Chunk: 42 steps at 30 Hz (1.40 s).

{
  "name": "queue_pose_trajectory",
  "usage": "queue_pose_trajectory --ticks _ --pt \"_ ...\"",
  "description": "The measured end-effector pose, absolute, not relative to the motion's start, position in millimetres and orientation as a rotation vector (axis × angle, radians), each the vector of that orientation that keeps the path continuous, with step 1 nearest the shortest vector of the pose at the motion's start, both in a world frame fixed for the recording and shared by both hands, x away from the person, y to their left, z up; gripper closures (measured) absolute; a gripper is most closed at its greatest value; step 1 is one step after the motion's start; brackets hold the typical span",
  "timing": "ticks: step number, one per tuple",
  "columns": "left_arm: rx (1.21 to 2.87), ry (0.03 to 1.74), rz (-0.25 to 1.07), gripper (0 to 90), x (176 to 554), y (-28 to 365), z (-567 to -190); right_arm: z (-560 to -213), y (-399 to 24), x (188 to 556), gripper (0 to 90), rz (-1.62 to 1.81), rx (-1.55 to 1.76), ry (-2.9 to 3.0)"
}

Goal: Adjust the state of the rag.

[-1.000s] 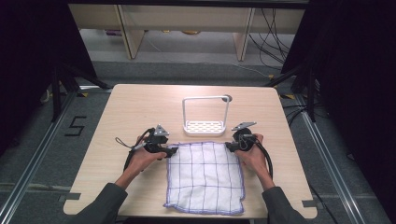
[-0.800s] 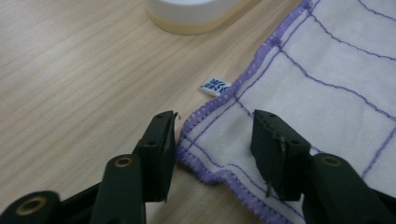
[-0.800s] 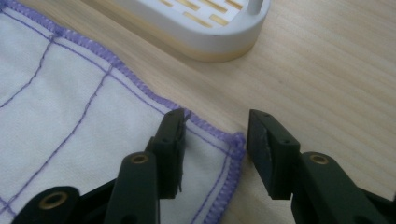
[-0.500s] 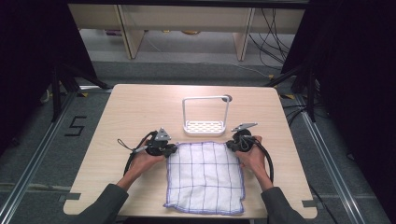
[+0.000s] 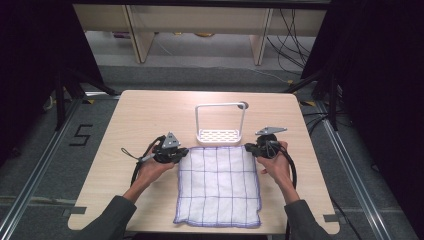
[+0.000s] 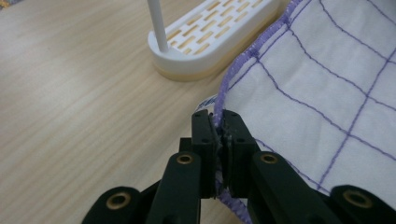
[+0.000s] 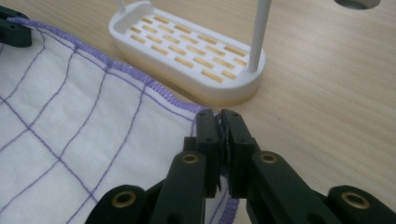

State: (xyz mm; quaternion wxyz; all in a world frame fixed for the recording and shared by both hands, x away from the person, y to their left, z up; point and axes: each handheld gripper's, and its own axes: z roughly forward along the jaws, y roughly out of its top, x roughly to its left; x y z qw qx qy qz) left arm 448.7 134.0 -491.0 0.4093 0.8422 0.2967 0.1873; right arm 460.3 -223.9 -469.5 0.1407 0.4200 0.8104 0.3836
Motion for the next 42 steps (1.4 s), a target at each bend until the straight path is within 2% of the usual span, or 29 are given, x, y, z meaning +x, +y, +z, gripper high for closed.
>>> queue_pose_trajectory --ticks 9,15,19,23,28,42 --pt "2.066 0.726 0.497 84.5 446 137 -471 -443 -220 450 86.9 1.189 1.114 2.307" --pt "2.004 0.681 0.488 84.6 414 148 -451 -427 -227 419 87.0 1.223 1.058 2.316" --pt "2.017 0.589 0.497 84.6 375 150 -446 -419 -234 382 87.0 1.316 1.006 2.34" --pt "2.037 0.55 0.462 84.5 347 152 -454 -421 -238 356 87.0 1.283 0.963 2.368" --pt "2.056 0.543 0.398 84.4 334 153 -466 -433 -243 332 86.9 1.271 0.936 2.411" --pt "2.129 0.499 0.344 84.1 298 148 -485 -455 -248 308 86.8 1.253 0.952 2.463"
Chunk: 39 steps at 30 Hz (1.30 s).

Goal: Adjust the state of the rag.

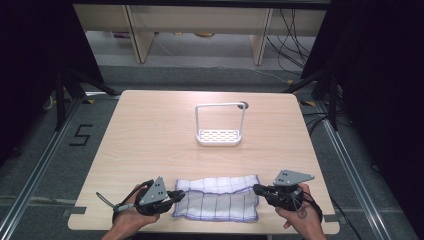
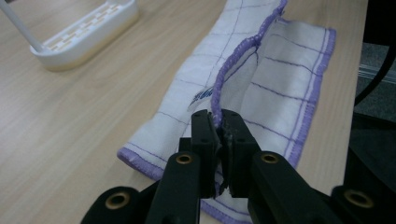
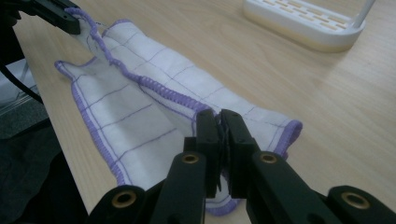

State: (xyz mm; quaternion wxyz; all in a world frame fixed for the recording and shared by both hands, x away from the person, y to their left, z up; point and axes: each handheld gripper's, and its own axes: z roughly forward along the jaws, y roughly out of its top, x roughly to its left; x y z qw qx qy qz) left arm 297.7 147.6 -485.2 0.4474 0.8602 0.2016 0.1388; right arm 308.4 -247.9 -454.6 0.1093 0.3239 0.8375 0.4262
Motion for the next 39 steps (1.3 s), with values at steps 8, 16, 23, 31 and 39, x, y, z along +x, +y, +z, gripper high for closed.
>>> queue_pose_trajectory --ticks 8,16,23,31,39 --pt "2.153 0.486 0.32 83.7 283 148 -493 -461 -246 293 86.5 1.223 0.922 2.494" --pt "2.175 0.492 0.279 69.7 274 149 -501 -472 -245 279 80.1 1.187 0.912 2.552" --pt "2.045 0.576 0.268 37.6 283 155 -486 -461 -247 280 56.4 1.259 0.935 2.477" --pt "2.091 0.714 0.341 36.0 342 146 -485 -472 -245 303 43.1 1.071 1.16 2.374" --pt "2.179 0.73 0.275 37.8 371 136 -503 -475 -247 327 42.7 1.046 1.212 2.335"
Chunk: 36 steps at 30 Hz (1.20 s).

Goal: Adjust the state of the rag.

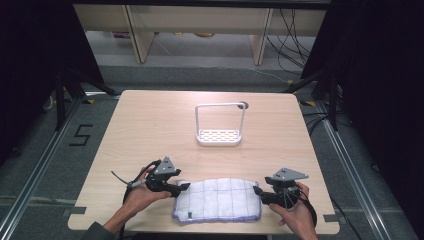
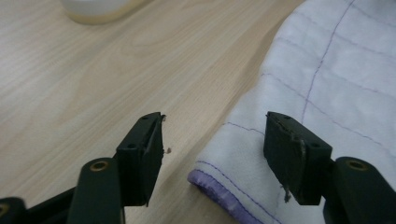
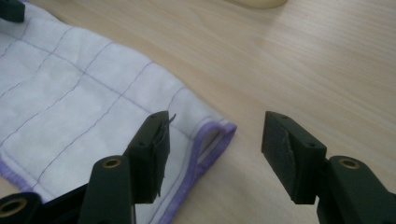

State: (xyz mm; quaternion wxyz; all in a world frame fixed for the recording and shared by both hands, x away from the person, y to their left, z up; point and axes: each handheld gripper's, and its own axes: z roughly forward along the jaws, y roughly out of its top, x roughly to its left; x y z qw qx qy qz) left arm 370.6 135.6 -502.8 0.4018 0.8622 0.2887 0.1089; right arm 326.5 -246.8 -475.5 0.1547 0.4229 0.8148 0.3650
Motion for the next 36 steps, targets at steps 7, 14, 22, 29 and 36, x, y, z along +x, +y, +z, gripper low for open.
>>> queue_pose_trajectory --ticks 7,14,22,29,36 --pt "2.158 0.729 0.229 38.6 365 135 -503 -479 -232 340 43.2 1.009 1.179 2.366" --pt "2.237 0.688 0.219 46.9 367 134 -509 -483 -229 346 45.4 0.972 1.199 2.391" --pt "2.218 0.697 0.241 73.1 373 142 -508 -492 -226 351 49.8 0.896 1.216 2.44" --pt "2.202 0.711 0.238 82.2 375 145 -509 -493 -225 351 51.7 0.879 1.213 2.459" --pt "2.217 0.693 0.238 83.1 375 145 -510 -497 -224 354 60.3 0.865 1.225 2.499"
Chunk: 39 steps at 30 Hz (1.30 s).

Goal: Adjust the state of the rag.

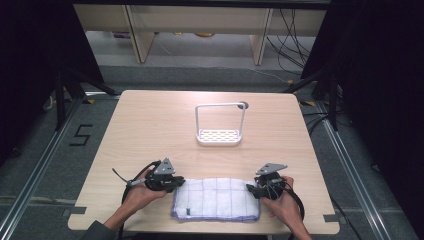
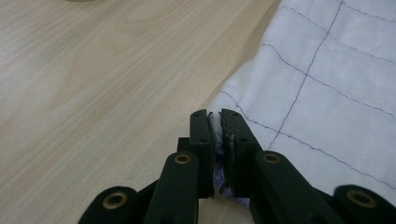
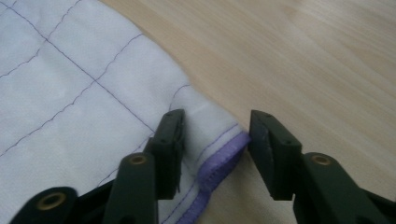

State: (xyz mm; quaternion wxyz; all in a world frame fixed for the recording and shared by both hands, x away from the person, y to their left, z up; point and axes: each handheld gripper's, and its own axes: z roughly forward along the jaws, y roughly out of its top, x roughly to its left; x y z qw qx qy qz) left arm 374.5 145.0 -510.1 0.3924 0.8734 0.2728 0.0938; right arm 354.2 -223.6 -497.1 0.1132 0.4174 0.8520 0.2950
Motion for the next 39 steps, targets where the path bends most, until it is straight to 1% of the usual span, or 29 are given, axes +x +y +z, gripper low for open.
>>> queue_pose_trajectory --ticks 1,2,3,4,5,6,9,11,15,16,17,18,20,21,22,23,25,29,32,35,38,39 --pt "2.217 0.693 0.238 83.1 375 145 -510 -497 -224 354 60.3 0.865 1.225 2.499" --pt "2.213 0.697 0.241 83.2 374 145 -510 -499 -224 357 68.3 0.892 1.203 2.497" --pt "2.213 0.694 0.237 83.2 374 145 -510 -499 -224 357 68.3 0.892 1.203 2.497" --pt "2.216 0.692 0.234 83.3 374 145 -510 -498 -225 358 72.1 0.891 1.187 2.512" --pt "2.214 0.697 0.221 84.3 374 146 -510 -497 -224 357 78.4 0.901 1.212 2.523" --pt "2.21 0.702 0.212 84.6 373 146 -511 -498 -223 357 80.5 0.917 1.204 2.515" --pt "2.227 0.689 0.216 85.0 370 149 -510 -495 -222 357 82.7 0.899 1.205 2.53" --pt "2.237 0.672 0.218 85.4 366 150 -509 -491 -222 360 83.3 0.921 1.18 2.525" --pt "2.209 0.671 0.174 85.5 355 151 -508 -480 -217 373 83.4 0.924 1.149 2.517" --pt "2.224 0.65 0.169 85.6 354 153 -508 -478 -215 377 83.4 0.926 1.155 2.511" --pt "2.208 0.668 0.15 85.6 350 153 -509 -477 -214 383 83.4 0.903 1.11 2.524" --pt "2.198 0.67 0.136 85.6 347 154 -509 -476 -211 387 83.4 0.89 1.136 2.527" --pt "2.189 0.654 0.103 85.5 341 153 -510 -474 -204 398 83.4 0.872 1.112 2.542" --pt "2.195 0.642 0.091 85.5 337 152 -510 -473 -197 410 83.3 0.842 1.066 2.549" --pt "2.207 0.622 0.094 85.5 330 147 -510 -474 -193 416 83.3 0.832 1.032 2.539" --pt "2.207 0.622 0.094 85.5 330 147 -510 -474 -193 416 83.3 0.832 1.032 2.539" --pt "2.2 0.621 0.083 85.5 324 141 -511 -474 -177 431 83.2 0.783 0.98 2.547" --pt "2.19 0.593 0.061 85.5 314 133 -511 -474 -164 445 83.0 0.733 0.917 2.581" --pt "2.189 0.578 0.058 85.4 309 127 -511 -478 -150 460 81.3 0.711 0.874 2.609" --pt "2.181 0.565 0.046 85.4 306 119 -511 -480 -144 466 80.3 0.711 0.904 2.615" --pt "2.182 0.547 0.033 85.3 302 111 -513 -484 -135 473 79.0 0.693 0.849 2.634" --pt "2.191 0.543 0.051 85.3 302 110 -513 -485 -132 474 78.8 0.689 0.865 2.635"
